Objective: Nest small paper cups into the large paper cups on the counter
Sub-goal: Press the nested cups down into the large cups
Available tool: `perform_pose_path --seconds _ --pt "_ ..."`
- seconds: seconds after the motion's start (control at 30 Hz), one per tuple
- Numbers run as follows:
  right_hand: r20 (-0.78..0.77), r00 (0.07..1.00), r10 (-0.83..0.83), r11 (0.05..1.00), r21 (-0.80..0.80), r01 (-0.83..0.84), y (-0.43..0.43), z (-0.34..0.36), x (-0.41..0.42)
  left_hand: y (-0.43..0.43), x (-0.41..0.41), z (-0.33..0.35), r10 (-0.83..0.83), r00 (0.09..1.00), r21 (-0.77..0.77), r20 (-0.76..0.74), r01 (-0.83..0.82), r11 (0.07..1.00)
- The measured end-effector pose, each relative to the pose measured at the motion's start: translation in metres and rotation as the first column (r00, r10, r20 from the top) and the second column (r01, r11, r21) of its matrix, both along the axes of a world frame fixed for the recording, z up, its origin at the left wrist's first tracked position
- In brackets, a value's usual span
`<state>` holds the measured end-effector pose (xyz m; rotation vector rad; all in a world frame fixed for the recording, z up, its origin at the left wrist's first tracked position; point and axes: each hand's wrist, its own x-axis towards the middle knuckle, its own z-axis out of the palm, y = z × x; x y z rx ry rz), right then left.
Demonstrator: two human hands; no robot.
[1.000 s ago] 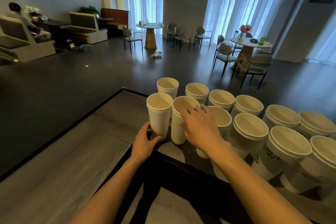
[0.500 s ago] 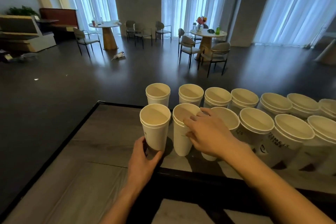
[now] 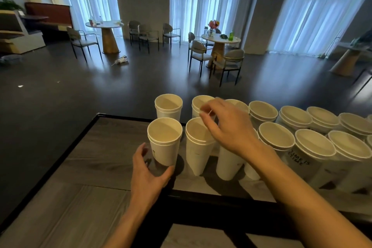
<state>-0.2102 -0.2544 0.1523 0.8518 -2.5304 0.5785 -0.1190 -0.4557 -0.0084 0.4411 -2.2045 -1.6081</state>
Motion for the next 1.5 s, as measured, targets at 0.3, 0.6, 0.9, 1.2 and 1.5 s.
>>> perform_pose_path --seconds 0.3,0.6,0.9,1.2,1.5 --pt "0.197 0.976 -0.093 0.919 0.394 0.008 -0.007 0.012 -0.070 0.031 0.025 -0.001 0.027 0.968 -0.326 -0.250 -0.111 0.939" --pt "0.182 0.983 -0.007 0.932 0.358 -0.059 -0.020 0.011 -0.087 0.062 0.018 0.004 -0.089 0.992 -0.332 0.094 0.116 0.936" --pt "0.208 0.978 0.023 0.946 0.311 -0.088 -0.027 0.010 -0.083 0.060 0.004 0.007 -0.100 0.984 -0.312 0.145 0.142 0.940" --pt "0.292 0.956 0.023 0.957 0.270 -0.106 -0.033 0.007 -0.083 0.063 -0.005 0.005 -0.128 0.986 -0.353 0.103 0.157 0.922" --pt "0.249 0.966 0.071 0.997 -0.059 -0.058 0.024 0.020 -0.052 0.081 0.013 0.006 -0.083 0.990 -0.368 -0.115 0.035 0.929"
